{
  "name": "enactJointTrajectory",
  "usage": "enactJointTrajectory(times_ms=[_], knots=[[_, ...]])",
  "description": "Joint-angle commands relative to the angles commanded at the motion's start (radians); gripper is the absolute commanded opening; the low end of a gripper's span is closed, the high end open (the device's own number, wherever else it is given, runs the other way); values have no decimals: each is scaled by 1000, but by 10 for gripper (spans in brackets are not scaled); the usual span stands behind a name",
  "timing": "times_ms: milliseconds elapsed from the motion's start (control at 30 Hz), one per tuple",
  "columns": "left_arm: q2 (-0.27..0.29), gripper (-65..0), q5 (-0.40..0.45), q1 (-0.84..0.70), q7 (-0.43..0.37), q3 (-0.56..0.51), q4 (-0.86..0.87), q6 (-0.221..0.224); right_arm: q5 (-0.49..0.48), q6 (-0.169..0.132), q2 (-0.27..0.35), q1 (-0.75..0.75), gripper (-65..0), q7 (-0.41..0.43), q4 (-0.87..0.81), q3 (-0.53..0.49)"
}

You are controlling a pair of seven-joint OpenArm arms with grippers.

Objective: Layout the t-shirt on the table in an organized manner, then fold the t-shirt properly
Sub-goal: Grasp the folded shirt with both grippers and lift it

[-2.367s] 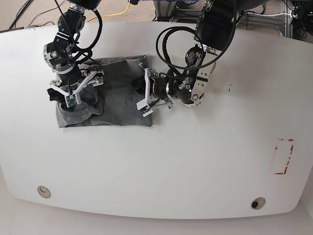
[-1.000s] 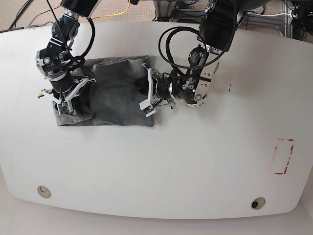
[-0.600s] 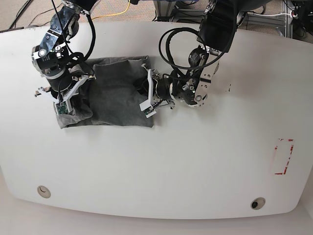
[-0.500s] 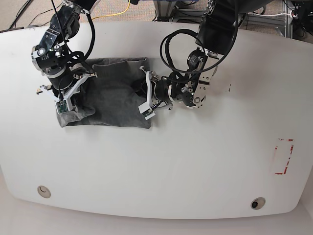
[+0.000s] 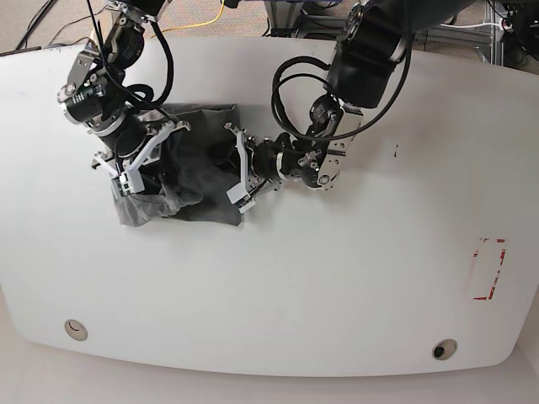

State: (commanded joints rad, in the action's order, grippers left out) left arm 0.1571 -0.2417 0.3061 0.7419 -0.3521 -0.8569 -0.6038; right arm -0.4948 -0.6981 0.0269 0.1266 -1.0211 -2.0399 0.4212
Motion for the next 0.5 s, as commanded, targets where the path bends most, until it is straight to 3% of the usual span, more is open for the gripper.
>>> enactJointTrajectory(times_ms=[133,367,500], knots=[[0,-532,-2,18,-32,0,23,29,0,0,-5,2,-650,2,0,-71],[0,-532,-3,25,-37,0,15,31,0,0,-5,2,-650,6,2,-141],[0,-532,-49,23,-37,0,15,31,8,0,-5,-14,-650,8,9,-155]])
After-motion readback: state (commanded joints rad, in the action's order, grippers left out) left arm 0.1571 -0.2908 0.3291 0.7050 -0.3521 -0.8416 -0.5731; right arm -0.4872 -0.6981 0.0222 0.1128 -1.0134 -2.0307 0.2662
